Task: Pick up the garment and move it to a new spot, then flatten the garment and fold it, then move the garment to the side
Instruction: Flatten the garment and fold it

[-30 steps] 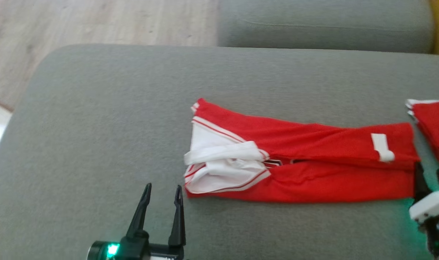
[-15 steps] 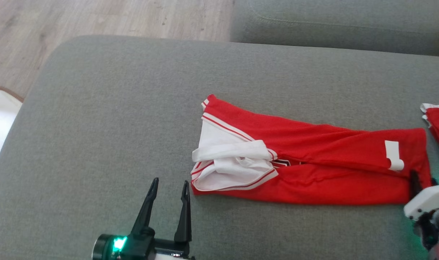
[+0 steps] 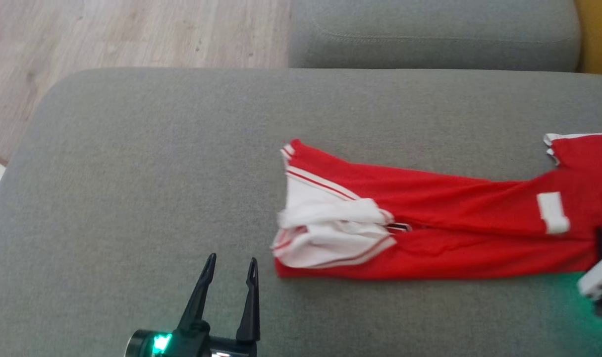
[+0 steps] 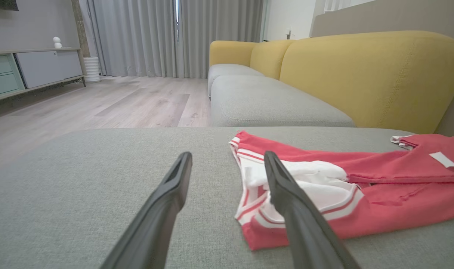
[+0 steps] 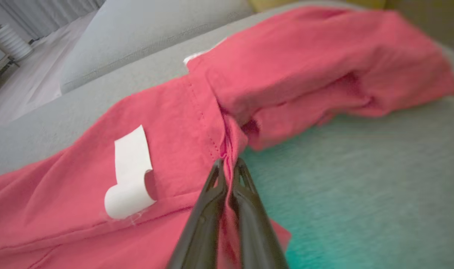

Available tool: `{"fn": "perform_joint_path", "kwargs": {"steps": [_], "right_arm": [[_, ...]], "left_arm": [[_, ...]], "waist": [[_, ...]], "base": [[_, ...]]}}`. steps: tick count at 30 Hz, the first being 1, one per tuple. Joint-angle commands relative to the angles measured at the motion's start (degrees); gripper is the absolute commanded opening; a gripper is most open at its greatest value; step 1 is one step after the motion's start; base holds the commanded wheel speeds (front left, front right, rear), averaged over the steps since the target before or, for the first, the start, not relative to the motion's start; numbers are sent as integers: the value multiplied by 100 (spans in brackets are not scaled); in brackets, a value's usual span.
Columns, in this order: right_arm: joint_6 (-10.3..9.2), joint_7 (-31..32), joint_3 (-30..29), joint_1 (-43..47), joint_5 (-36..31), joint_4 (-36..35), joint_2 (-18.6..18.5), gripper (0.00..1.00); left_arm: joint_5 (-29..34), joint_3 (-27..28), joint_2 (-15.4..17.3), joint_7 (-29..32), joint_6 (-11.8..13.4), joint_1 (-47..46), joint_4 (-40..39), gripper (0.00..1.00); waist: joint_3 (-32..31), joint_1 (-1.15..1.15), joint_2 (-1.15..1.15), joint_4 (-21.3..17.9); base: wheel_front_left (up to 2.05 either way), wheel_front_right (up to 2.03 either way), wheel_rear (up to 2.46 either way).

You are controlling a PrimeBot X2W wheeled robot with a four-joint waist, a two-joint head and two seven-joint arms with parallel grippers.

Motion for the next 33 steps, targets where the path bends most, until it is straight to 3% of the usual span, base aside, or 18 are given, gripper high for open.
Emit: {"fn": "perform_joint_path", "kwargs": {"steps": [1,4,8,13,18,23,33], "right_arm": [[-4,-1,32,-15,32,-239,-293,0],[-4,190,-54,68,239,-752,-402,0],[-4,579,-99,226,648,-1802,-201,0],[-4,1084,-42,513,1043,-3332,397,0],[-4,1581,263,558,942,-4371,1241,0],[-4,1861,613,422,707,-4647,1847,0],[-4,1696,1647,234,1037,-4326,1967,0]], "left_arm": [[57,245,-72,-71,-24,-92,-148,100],[86,283,-94,-71,-83,-70,-143,100],[125,311,-118,-71,-148,-28,-120,100],[162,319,-141,-71,-222,-7,-99,100],[190,323,-159,-71,-287,-33,-101,100],[223,289,-173,-71,-354,-120,-84,100],[194,232,-188,-71,-348,-251,-38,100]], "waist": [[-30,0,0,-31],[-81,0,0,-59],[-155,0,0,-36],[-176,0,0,123],[-109,0,0,334],[-26,0,0,580],[150,0,0,899]], "base": [[0,0,0],[0,0,0],[0,0,0],[0,0,0],[0,0,0],[0,0,0],[0,0,0]]}}
